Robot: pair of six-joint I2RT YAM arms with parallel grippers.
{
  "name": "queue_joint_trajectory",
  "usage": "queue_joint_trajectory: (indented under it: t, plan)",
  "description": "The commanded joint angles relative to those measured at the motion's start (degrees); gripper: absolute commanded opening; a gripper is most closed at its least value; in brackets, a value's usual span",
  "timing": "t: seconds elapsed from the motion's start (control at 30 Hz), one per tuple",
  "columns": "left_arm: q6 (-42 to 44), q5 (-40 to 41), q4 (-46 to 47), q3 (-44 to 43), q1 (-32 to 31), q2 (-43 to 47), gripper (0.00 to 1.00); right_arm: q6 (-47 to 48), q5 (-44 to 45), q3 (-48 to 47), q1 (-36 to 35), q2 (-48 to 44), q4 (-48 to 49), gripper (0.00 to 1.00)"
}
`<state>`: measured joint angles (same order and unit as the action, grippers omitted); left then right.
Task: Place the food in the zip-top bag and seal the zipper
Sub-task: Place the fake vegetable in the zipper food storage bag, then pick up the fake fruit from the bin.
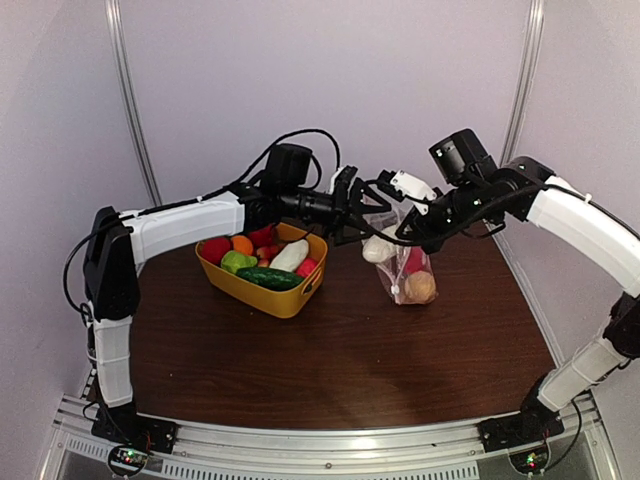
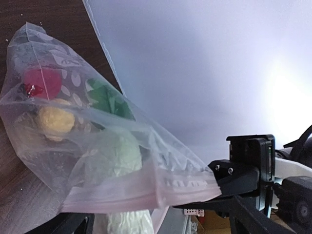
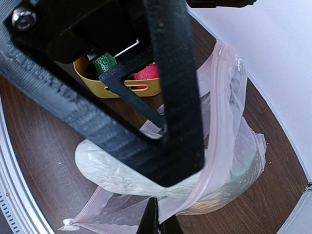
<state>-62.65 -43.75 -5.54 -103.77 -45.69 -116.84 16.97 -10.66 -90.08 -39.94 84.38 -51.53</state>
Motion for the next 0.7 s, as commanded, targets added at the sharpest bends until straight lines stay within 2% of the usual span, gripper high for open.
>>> queue_joint_trajectory:
  t: [0.0,0.1,0.23,0.3,0.37,0.43,0.47,0.53,0.67]
  plan:
    - [-0.1,-0.5,4.1,-1.2,0.2,2.8,0.98,-0.5,-0.7,-2.5,2.4,-2.0,-1.0,0.00]
    - [2.6,1.6,3.7,-1.5,0.2,5.1,0.97,-1.6,-3.7,-4.7,6.0,-1.8,-1.6,0.00]
    - [9.5,4.9,5.2,0.0,0.2,10.3,0.98,-4.4,-13.2,-6.6,12.7,-1.3,-1.2,0.00]
    - [13.3,10.6,1.9,2.0,0.1,14.0,0.98,-5.2,-16.4,-6.3,15.2,-0.8,-0.4,0.00]
    - [16.3,16.9,0.0,5.0,-0.2,16.3,0.98,-5.1,-13.5,-3.0,15.5,-0.8,2.3,0.00]
    - [17.7,21.6,-4.7,5.4,-0.5,15.6,0.98,-5.1,-15.2,-1.8,15.6,-0.2,2.3,0.00]
    - [18.4,23.3,-7.1,4.8,-0.9,14.5,0.95,-4.6,-17.2,-1.5,15.6,-0.6,2.1,0.00]
    - [19.2,23.7,-7.6,5.1,-1.8,12.9,0.87,-5.6,-15.8,1.0,15.2,-1.7,5.6,0.00]
    - [19.4,21.7,-6.3,4.1,-3.3,9.1,0.65,-5.6,-17.7,-2.6,14.9,0.9,2.2,0.00]
